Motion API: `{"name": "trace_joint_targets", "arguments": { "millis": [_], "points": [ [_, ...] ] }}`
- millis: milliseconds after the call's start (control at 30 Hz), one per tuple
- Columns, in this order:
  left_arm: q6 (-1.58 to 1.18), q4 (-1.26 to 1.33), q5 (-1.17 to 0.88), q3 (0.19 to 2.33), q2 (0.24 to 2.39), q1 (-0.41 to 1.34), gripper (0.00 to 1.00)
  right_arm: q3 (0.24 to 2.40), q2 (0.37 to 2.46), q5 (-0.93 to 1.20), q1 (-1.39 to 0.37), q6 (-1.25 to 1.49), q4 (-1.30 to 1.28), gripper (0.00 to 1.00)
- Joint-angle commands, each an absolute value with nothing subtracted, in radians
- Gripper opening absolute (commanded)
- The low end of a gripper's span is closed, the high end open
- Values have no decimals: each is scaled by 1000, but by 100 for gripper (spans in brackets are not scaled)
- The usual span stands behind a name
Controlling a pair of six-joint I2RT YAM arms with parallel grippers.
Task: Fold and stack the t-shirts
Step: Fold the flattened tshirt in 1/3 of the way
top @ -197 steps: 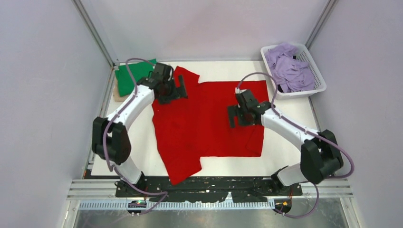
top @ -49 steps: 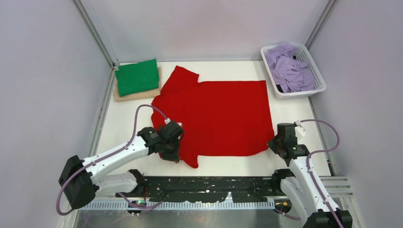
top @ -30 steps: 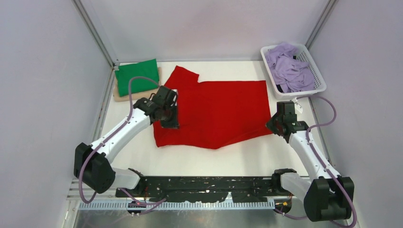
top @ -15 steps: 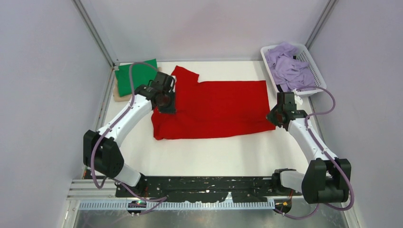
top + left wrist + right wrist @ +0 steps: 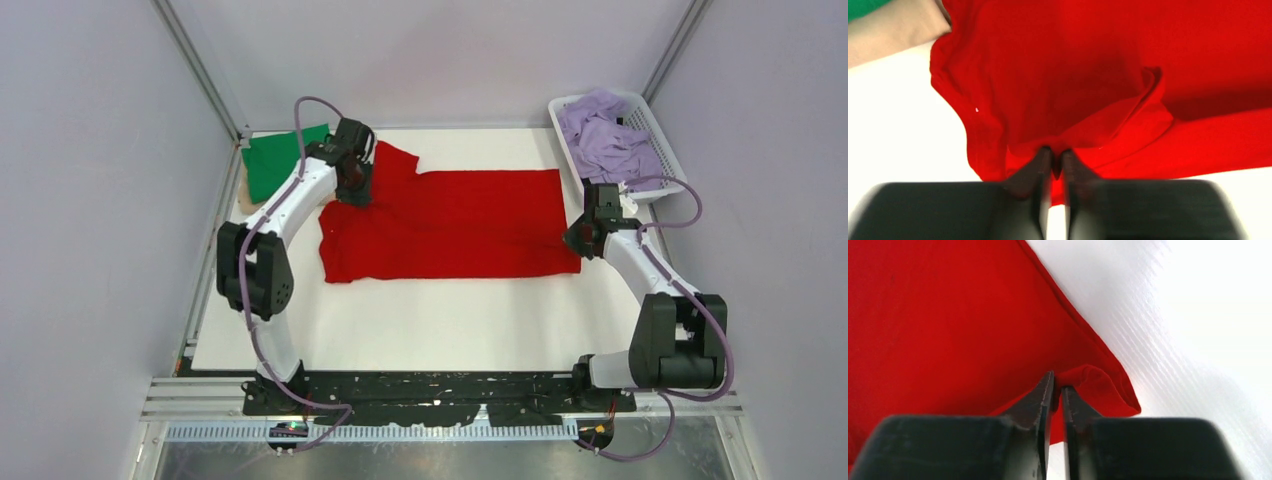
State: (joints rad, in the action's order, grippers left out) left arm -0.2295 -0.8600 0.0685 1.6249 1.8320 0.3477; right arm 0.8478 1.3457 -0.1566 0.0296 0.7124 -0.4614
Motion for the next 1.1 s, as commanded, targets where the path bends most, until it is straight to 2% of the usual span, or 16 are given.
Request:
{"name": "trace_joint_targets", "arguments": {
  "millis": [0, 33, 67, 100, 133, 200, 267, 333, 467, 567, 800, 1067],
  "points": [
    [-203, -894, 75, 1777, 1949, 309, 30, 929, 1406, -196, 53, 728, -371, 36],
    [-208, -915, 67, 1821, 1979, 303, 58, 939, 1430, -199, 56, 730, -369, 47],
    [-216, -921, 69, 1861, 2002, 298, 83, 963, 1438, -204, 56, 732, -375, 67],
    [-222, -920, 74, 1894, 2024, 293, 97, 975, 1454, -217, 57, 731, -389, 76],
    [-230, -926, 81, 1931, 2045, 286, 99, 996, 1457, -225, 57, 731, -398, 87],
    [-272, -980, 71, 2022, 2076, 270, 100, 1006, 1449, -248, 57, 722, -415, 97],
    [-292, -987, 31, 2037, 2062, 265, 100, 998, 1418, -263, 56, 704, -427, 99],
    [-317, -916, -57, 1922, 1988, 268, 100, 971, 1372, -265, 52, 687, -435, 96],
    [-428, -630, -249, 1551, 1797, 272, 99, 863, 1282, -175, 9, 635, -353, 95],
    [-501, -510, -305, 1353, 1741, 273, 100, 836, 1325, -79, -133, 584, -268, 95],
    [-508, -508, -324, 1223, 1787, 272, 100, 1012, 1624, -24, -309, 488, -321, 95],
    [-524, -506, -322, 1104, 1785, 276, 100, 980, 1708, -19, -320, 488, -429, 96]
  ]
}}
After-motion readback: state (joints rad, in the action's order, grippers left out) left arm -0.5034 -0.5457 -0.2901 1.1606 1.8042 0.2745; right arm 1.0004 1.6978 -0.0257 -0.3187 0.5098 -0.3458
